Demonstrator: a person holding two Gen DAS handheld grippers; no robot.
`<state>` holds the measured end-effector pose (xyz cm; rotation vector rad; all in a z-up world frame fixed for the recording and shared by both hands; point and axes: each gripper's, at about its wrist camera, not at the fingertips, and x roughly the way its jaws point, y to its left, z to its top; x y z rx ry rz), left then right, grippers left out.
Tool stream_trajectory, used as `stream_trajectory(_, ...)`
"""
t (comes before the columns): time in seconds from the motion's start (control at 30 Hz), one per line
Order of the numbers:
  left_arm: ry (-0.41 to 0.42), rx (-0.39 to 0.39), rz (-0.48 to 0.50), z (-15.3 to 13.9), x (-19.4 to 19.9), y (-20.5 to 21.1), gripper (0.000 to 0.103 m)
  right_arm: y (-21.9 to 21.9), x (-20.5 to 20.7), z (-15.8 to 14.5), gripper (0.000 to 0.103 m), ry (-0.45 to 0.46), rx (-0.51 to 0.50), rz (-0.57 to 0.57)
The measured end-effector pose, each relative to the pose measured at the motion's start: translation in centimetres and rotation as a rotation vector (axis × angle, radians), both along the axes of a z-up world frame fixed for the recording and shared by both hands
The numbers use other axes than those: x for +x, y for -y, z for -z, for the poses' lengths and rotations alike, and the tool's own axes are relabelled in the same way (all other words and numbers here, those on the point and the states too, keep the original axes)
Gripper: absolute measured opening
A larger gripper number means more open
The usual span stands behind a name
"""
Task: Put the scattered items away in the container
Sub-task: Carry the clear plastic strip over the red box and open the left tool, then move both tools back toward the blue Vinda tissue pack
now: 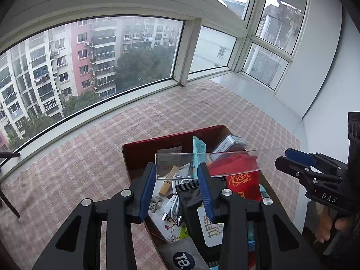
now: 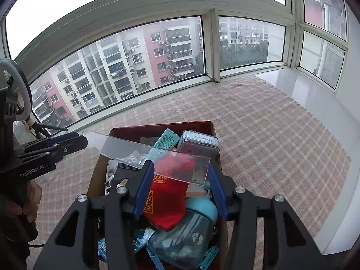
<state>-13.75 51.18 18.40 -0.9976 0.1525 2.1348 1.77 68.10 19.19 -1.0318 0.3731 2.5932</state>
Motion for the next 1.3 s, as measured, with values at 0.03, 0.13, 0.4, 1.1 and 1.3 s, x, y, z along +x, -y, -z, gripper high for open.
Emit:
stream_trajectory(0.03, 0.004, -0.003, 0.001, 0.2, -0.2, -0.1, 0.032, -0.2, -0.1, 0.1, 0.048, 0.003, 0.000, 0.002)
stream_trajectory(0.13, 0.059, -0.008, -0.001, 0.8, -1.0, -0.5, 0.035, -0.4, -0.4, 0.3, 0.049, 0.017, 0.002, -0.002)
stream_trajectory(0.4, 0.050, -0.048, -0.015, 0.9, -0.4, -1.0, 0.054, 0.1, -1.0, 0.3, 0.068, 0.039, 0.077, 0.041)
stream_trajectory(1.1, -0.008, -0.037, -0.018, -2.8, 3.8, 1.7, 0.054, 3.4, 1.2, -2.4, 0.068, -0.018, 0.070, -0.001)
stream_trajectory(1.3, -0.030, -0.037, -0.043, -3.9, 5.9, 5.0, 0.056, 6.7, 2.3, -3.3, 0.068, -0.043, 0.072, -0.041)
